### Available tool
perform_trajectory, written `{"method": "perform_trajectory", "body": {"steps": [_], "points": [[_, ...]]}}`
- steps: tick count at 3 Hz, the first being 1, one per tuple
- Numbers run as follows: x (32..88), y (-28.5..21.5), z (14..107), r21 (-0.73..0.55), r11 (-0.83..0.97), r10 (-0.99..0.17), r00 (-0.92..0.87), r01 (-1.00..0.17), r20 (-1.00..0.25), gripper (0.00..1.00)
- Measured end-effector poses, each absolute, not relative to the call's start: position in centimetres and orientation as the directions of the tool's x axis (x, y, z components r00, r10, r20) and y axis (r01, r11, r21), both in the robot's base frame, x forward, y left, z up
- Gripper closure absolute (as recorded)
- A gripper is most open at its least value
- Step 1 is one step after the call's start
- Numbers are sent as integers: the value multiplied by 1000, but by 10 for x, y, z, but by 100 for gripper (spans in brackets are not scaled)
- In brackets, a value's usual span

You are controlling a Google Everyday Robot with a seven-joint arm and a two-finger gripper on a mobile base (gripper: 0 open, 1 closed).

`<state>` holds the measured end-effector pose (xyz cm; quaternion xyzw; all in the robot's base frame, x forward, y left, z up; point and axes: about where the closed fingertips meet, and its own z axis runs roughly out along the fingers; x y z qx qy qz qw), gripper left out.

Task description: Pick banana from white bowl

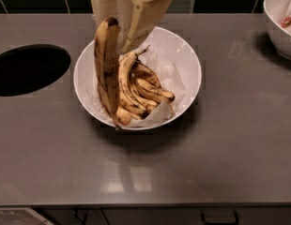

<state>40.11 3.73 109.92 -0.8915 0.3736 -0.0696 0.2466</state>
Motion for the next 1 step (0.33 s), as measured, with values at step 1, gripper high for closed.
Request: {"method": "perform_trajectory", "body": {"steps": [1], "points": [[401, 37, 1099, -492, -599, -701, 711, -632, -60, 100]]}}
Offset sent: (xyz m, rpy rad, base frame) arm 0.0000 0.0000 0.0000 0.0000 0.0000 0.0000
